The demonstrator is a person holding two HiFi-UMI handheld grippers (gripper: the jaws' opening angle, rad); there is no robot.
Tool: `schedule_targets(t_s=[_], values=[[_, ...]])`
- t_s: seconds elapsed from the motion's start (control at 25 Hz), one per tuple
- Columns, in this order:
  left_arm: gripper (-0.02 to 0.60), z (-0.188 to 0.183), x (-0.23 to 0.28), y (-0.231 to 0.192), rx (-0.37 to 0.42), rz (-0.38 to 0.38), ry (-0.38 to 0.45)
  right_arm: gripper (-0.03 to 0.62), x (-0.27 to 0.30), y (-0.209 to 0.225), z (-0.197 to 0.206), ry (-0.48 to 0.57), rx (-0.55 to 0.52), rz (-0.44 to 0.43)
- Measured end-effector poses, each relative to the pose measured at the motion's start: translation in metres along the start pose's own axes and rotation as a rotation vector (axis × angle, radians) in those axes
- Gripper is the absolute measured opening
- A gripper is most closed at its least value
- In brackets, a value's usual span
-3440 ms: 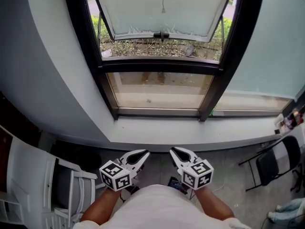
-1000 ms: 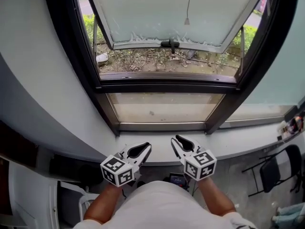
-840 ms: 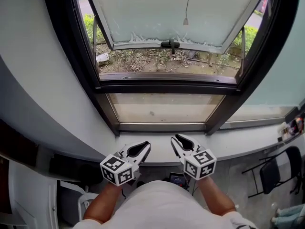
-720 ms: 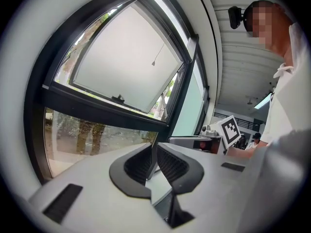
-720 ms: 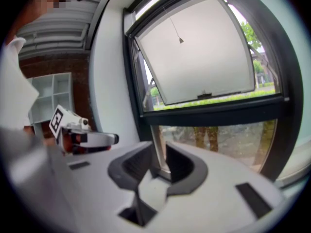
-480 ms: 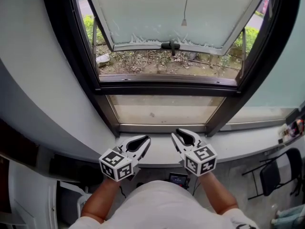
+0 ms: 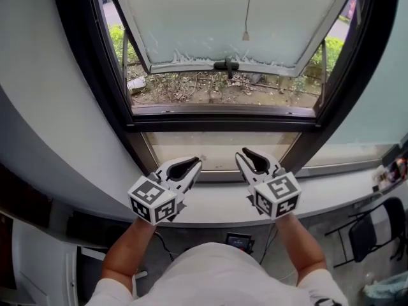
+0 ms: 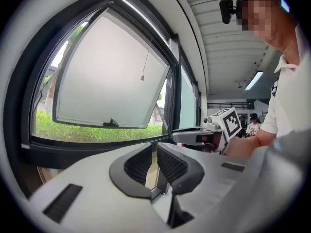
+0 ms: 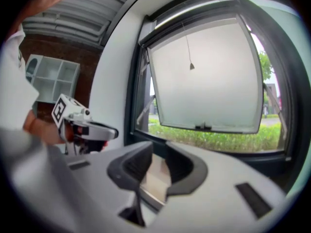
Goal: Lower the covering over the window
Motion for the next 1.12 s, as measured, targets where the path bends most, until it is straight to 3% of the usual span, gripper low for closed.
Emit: schedule_targets(t_s=[0.28, 1.12], values=[[0.032, -0.042, 0.011, -0.017, 0.085, -0.026, 0.050, 0.081, 0.006, 0.018, -0.037, 0.053, -0.090, 0.044], [0.032, -0.103, 0.034, -0.034, 0.262, -0.073, 0.034, 0.081, 0.024, 0.046, -0.118, 0.106, -0.340, 0.096]])
Point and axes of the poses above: the fingertips, and each gripper's own axes: x forward along the fingers, y to its right, z out of its underside, the point moved 9 cm from there along -x, backward along the fingers, and after that the axes turned 2 degrees about x, right-handed, at the moved point
